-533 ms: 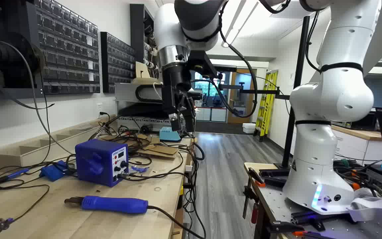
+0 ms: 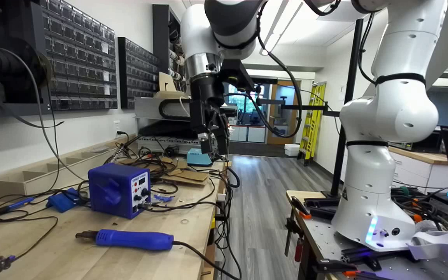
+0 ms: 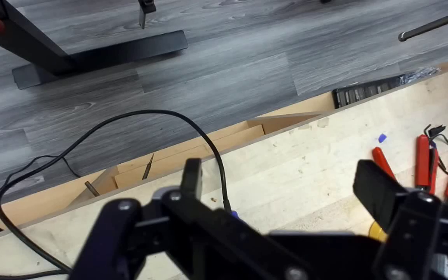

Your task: Place the blue handle on the holder

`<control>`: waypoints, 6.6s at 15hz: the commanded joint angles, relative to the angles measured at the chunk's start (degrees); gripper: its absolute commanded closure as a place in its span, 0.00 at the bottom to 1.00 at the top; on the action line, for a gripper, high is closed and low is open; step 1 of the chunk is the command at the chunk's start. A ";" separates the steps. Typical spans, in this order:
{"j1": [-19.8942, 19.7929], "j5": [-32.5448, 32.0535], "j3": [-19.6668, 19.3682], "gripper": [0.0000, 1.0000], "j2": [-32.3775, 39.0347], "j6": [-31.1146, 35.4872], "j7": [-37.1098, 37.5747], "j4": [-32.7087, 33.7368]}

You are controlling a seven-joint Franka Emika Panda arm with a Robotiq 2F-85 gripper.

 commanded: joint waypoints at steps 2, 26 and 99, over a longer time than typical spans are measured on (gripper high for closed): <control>-0.35 -0.25 0.72 0.00 -0.22 0.58 -0.90 -0.36; 1.36 -15.35 4.31 0.00 15.90 27.12 -6.71 2.03; 3.37 -19.21 2.21 0.87 39.94 33.17 -6.38 21.65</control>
